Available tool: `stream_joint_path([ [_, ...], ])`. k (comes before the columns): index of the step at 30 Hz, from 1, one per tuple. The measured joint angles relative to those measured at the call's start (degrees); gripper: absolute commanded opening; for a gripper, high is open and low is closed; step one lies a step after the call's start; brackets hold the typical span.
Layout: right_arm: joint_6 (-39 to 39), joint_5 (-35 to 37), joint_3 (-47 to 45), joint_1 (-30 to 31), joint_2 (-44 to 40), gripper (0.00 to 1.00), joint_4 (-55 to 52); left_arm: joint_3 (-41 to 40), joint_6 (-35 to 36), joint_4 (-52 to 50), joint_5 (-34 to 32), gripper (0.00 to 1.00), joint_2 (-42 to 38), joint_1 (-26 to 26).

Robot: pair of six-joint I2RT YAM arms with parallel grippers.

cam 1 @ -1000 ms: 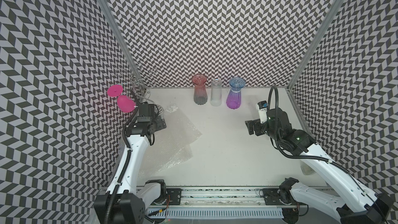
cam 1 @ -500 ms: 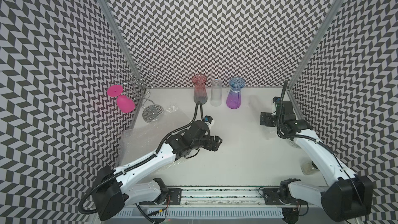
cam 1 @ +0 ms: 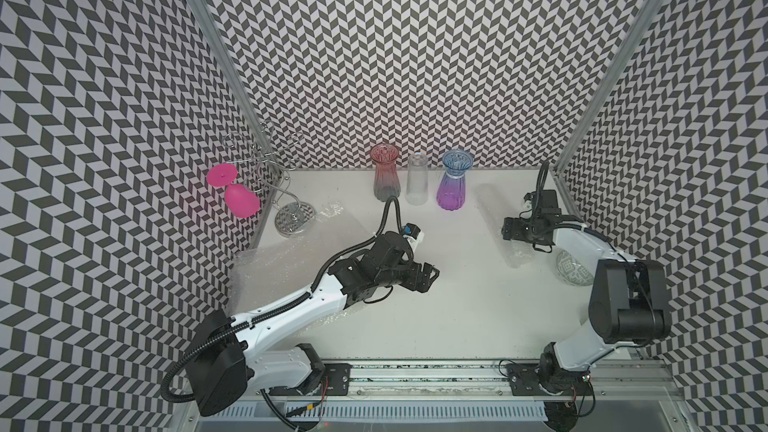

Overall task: Unwrap the vase from the bubble wrap
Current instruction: Move the bubble wrap to the center of the board.

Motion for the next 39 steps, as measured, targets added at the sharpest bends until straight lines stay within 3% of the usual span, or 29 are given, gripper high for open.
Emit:
stream_joint_path([
  [7, -0.9, -3.9, -1.0, 0.2, 0.4, 0.83, 1.7, -2.6, -0.9, 1.0, 1.6, 0.87, -1.9, 1.6],
  [12, -0.7, -4.7, -5.4, 1.0, -3.7, 0.77, 4.2, -4.4, -1.7, 1.0, 1.9, 0.86, -2.4, 3.3],
  [20, 0.2, -3.9, -9.5, 8.8, -9.2, 0.76, 1.5, -5.2, -2.9, 0.9, 1.9, 0.86, -2.7, 5.1],
  [31, 8.5, -5.6, -15.4, 22.6, -16.5, 0.80, -0.4, -5.9, -4.0, 1.1, 2.9, 0.86, -2.7, 5.8],
  [39, 13.5, -8.0, -15.8, 28.5, -21.3, 0.88, -0.8, 2.2, -4.1, 0.9, 4.0, 0.86, 6.6, 5.9],
])
